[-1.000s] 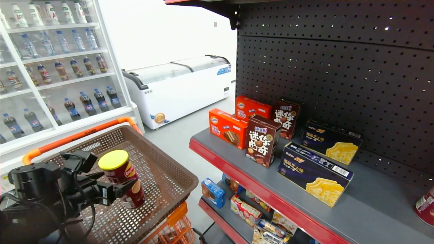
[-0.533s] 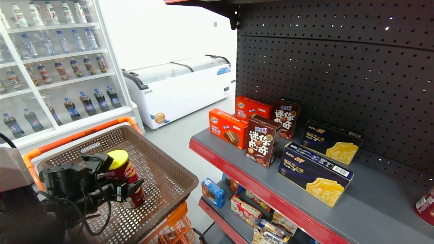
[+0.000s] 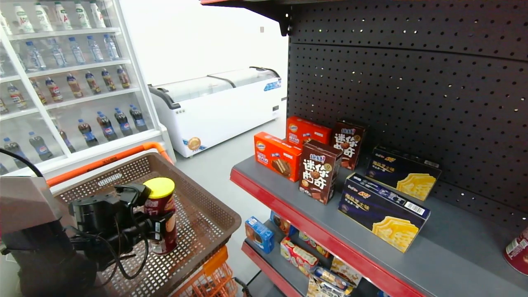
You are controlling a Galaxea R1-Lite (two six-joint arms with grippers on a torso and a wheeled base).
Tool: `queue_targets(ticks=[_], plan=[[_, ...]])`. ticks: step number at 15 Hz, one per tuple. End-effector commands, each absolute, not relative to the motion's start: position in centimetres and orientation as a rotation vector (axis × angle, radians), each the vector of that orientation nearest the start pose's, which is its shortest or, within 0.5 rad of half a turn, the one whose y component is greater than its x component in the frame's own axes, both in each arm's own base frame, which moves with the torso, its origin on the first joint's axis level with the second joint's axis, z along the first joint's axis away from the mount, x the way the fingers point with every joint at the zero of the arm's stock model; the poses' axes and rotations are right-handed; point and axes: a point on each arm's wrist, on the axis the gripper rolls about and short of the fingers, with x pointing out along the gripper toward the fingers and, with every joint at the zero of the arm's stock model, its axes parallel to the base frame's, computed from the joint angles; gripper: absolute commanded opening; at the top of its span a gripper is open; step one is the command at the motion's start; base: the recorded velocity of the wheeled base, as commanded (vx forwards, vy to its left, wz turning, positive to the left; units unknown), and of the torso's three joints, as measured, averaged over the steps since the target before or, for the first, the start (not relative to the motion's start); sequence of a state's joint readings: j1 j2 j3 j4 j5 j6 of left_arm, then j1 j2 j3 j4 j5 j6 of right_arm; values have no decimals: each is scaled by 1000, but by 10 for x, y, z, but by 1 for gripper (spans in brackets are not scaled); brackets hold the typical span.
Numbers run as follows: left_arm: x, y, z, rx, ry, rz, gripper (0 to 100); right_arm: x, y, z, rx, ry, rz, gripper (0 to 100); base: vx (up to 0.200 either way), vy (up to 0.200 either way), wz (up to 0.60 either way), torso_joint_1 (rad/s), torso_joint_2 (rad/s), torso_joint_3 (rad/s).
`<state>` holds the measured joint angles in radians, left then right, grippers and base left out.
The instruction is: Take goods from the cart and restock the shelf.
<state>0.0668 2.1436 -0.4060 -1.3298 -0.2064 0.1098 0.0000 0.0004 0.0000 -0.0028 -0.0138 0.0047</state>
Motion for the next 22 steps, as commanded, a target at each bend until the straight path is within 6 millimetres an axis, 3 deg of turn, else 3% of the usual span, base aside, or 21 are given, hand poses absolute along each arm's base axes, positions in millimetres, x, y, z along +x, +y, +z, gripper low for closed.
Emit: queue_targets(ticks=[1, 3, 4, 6, 9, 11, 16, 22], plan=[[293, 9, 67, 38, 287, -101, 0, -23, 0, 76, 5, -3, -14, 100, 0, 0, 0, 0, 0, 0], [277, 2, 100, -53, 189, -106, 0, -23, 0, 76, 5, -3, -14, 100, 0, 0, 0, 0, 0, 0], [271, 1, 107, -72, 175, -107, 0, -23, 0, 76, 5, -3, -15, 100, 0, 0, 0, 0, 0, 0], [240, -3, 143, -83, 176, -121, 0, -23, 0, 76, 5, -3, -14, 100, 0, 0, 0, 0, 0, 0], [199, -3, 162, -79, 263, -120, 0, -23, 0, 76, 5, -3, -14, 100, 0, 0, 0, 0, 0, 0], [153, -4, 179, -72, 331, -130, 0, -23, 0, 76, 5, -3, -14, 100, 0, 0, 0, 0, 0, 0], [91, -4, 178, -43, 247, -129, 0, -23, 0, 76, 5, -3, -15, 100, 0, 0, 0, 0, 0, 0], [61, -7, 182, 20, 111, -207, 0, -23, 0, 76, 5, -3, -14, 100, 0, 0, 0, 0, 0, 0]])
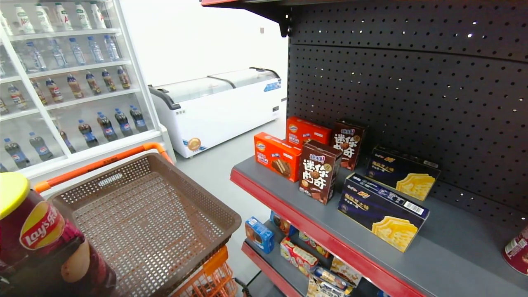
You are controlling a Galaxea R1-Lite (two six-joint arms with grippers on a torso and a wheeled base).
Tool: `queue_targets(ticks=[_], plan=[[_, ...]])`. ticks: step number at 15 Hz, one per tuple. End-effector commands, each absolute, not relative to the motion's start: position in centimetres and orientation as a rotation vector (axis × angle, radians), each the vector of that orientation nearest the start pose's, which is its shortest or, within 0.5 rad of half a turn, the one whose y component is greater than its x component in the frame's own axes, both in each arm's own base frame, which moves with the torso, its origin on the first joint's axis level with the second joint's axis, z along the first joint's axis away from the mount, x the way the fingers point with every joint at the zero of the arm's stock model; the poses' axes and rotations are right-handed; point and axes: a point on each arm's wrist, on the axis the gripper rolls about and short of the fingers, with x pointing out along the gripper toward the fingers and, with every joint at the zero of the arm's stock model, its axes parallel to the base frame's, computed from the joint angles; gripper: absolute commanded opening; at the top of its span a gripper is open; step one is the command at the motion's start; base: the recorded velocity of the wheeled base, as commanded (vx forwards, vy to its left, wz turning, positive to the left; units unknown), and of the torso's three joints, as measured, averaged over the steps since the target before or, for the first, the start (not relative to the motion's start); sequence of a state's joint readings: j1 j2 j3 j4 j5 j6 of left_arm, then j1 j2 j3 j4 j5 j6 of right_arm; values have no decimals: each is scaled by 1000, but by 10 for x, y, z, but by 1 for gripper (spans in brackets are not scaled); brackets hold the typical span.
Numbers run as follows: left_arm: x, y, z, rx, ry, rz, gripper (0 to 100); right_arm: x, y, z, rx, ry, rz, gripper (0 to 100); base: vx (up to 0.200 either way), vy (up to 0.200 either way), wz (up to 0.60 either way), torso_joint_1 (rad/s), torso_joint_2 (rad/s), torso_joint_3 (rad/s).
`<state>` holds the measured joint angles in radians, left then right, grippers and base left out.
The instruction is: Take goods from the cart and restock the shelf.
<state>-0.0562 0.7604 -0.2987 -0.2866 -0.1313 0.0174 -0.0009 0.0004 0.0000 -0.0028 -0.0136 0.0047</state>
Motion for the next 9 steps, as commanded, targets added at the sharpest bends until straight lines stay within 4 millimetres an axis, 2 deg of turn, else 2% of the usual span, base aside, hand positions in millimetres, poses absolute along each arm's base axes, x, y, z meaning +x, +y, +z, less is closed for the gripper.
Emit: queue_targets(ticks=[1, 9], plan=[[55, -7, 182, 58, 89, -205, 0, -23, 0, 76, 5, -3, -14, 100, 0, 0, 0, 0, 0, 0], [47, -6, 174, 62, 77, -193, 0, -23, 0, 76, 3, -3, -12, 100, 0, 0, 0, 0, 0, 0]])
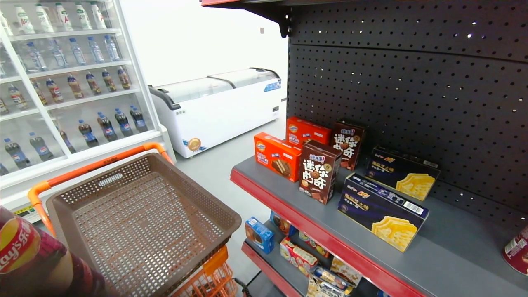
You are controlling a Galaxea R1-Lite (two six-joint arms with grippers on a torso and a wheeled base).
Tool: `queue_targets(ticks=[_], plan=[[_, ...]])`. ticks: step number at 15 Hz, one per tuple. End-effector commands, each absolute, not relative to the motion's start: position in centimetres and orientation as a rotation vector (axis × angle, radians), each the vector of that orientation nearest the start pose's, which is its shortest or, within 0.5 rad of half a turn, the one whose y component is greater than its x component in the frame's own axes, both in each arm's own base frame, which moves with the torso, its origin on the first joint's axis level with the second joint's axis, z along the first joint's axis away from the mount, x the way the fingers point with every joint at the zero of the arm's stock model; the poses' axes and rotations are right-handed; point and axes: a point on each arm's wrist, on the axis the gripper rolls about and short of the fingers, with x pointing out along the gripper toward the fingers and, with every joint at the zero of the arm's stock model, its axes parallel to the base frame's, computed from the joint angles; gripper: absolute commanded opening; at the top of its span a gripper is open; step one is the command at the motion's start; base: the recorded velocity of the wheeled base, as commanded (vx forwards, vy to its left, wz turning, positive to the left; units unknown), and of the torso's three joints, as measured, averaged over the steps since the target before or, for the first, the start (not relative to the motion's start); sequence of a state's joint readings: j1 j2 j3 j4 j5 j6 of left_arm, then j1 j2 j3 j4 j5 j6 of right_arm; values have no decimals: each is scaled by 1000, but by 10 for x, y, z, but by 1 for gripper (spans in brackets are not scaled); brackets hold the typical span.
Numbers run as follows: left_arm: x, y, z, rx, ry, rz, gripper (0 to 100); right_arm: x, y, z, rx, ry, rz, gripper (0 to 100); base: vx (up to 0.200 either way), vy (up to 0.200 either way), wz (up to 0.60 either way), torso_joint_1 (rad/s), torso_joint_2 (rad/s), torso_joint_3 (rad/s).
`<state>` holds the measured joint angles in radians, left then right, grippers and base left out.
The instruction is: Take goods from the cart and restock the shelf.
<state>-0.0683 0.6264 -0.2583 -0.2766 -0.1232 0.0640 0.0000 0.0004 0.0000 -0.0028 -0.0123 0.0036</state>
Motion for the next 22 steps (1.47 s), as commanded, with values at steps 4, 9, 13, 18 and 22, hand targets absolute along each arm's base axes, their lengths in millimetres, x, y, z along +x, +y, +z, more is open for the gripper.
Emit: queue_targets(ticks=[4, 9, 13, 18, 22], plan=[[46, -6, 174, 19, 78, -191, 0, -23, 0, 76, 3, -3, -12, 100, 0, 0, -600, -5, 0, 2], [37, -5, 160, 19, 78, -191, 0, -23, 0, 76, 3, -3, -12, 100, 0, 0, -600, 5, 0, 4], [31, -5, 152, 18, 69, -191, 0, -23, 0, 76, 3, -3, -12, 100, 0, 0, -600, 1, 5, -1], [29, -5, 149, 18, 70, -191, 0, -23, 0, 76, 3, -3, -12, 100, 0, 0, -600, 2, 1, 4], [27, -4, 151, 11, 51, -187, 0, -23, 0, 76, 3, -3, -14, 100, 0, 0, 0, 0, 0, 0]])
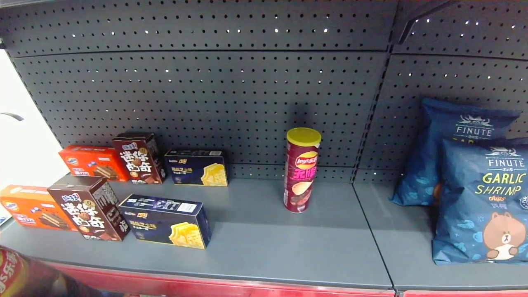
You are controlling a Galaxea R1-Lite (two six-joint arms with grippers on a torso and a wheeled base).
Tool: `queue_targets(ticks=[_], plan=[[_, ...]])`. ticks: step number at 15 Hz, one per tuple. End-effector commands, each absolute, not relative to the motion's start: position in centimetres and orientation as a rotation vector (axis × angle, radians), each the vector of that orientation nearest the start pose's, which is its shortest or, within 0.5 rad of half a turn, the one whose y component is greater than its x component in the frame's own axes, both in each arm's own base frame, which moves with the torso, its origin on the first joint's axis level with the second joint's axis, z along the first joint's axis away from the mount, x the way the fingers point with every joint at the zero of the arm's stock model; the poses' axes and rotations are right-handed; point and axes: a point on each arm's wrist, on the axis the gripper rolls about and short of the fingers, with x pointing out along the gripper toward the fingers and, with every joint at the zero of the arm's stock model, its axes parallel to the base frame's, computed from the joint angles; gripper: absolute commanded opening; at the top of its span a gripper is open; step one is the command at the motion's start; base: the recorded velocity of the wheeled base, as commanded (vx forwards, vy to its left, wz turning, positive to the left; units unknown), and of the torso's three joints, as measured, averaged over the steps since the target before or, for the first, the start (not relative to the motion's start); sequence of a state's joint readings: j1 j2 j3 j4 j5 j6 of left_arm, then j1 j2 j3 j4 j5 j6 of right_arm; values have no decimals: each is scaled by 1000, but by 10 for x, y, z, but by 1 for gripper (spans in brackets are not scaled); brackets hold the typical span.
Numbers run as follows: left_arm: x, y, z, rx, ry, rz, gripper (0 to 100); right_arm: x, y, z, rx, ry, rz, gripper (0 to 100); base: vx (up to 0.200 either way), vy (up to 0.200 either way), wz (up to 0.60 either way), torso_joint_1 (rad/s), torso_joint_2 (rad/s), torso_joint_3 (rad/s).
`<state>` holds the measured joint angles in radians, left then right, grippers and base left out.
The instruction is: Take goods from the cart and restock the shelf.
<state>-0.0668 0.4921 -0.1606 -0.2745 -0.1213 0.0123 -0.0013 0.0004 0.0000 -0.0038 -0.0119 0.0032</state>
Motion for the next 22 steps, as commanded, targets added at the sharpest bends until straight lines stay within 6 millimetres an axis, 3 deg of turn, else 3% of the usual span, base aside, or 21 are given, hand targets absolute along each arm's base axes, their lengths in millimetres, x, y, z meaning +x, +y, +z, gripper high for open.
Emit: queue_targets(ticks=[1, 8, 17, 20, 22], plan=[[26, -4, 151, 11, 46, -187, 0, -23, 0, 76, 3, -3, -12, 100, 0, 0, 0, 0, 0, 0], [23, -3, 150, 15, 34, -151, 0, -23, 0, 76, 3, -3, -12, 100, 0, 0, 0, 0, 0, 0], [-7, -1, 129, 13, 88, -149, 0, -23, 0, 76, 3, -3, -11, 100, 0, 0, -133, 1, 1, 1], [-7, -1, 131, 15, 80, -149, 0, -23, 0, 76, 5, -3, -12, 100, 0, 0, 0, 0, 0, 0], [-10, -1, 144, 15, 37, -152, 0, -23, 0, 76, 3, -2, -12, 100, 0, 0, 0, 0, 0, 0]])
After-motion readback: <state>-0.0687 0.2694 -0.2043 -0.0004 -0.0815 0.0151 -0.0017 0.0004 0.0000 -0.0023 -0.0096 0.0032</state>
